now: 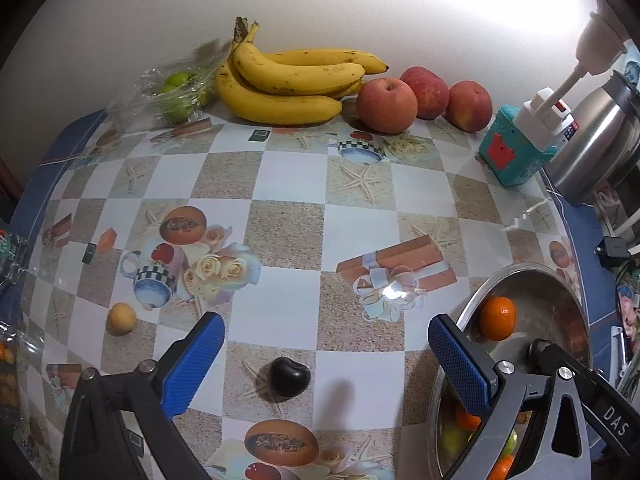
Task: Organize fruits
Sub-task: 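Move both tools back from the basin toward the last plum and brown fruit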
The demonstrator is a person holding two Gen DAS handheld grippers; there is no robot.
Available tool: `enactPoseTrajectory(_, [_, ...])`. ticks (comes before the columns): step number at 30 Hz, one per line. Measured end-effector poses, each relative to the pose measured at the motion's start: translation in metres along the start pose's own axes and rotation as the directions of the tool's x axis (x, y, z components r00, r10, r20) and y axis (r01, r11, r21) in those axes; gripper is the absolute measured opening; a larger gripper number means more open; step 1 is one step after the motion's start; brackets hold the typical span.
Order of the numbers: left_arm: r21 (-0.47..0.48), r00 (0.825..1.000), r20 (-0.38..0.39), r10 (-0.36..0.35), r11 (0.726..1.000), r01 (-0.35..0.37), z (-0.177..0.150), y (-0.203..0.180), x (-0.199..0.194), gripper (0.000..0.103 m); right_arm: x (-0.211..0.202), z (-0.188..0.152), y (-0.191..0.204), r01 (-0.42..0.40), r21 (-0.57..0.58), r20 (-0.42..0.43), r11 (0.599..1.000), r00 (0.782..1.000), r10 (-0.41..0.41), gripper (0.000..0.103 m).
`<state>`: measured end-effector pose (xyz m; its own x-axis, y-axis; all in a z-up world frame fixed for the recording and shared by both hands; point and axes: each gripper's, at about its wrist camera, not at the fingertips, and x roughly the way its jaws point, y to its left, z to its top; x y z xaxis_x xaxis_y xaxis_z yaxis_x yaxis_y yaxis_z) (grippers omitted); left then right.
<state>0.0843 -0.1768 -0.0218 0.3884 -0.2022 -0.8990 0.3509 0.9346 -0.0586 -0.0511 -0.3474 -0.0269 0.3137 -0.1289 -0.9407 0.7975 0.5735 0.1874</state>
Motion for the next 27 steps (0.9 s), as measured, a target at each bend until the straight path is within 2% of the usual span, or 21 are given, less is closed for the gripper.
enactPoseTrajectory(14, [0.009, 1.000, -0.014, 0.024, 1.000, -0.024, 0.000, 0.001, 0.002, 0.103, 0.003, -0.001, 0.000, 0.011, -0.001, -0.003, 1.000, 1.000, -0.011, 0.099])
enactPoseTrajectory(20, [0.047, 0.999, -0.015, 0.040, 0.998, -0.039, 0.000, -0.001, 0.000, 0.103, 0.002, -0.001, -0.001, 0.011, 0.001, 0.000, 1.000, 1.000, -0.011, 0.099])
enactPoseTrajectory(27, [0.126, 0.994, 0.047, 0.102, 0.986, -0.107, 0.003, 0.003, -0.017, 0.103, -0.005, -0.003, 0.010, -0.012, -0.031, 0.013, 0.999, 1.000, 0.012, 0.099])
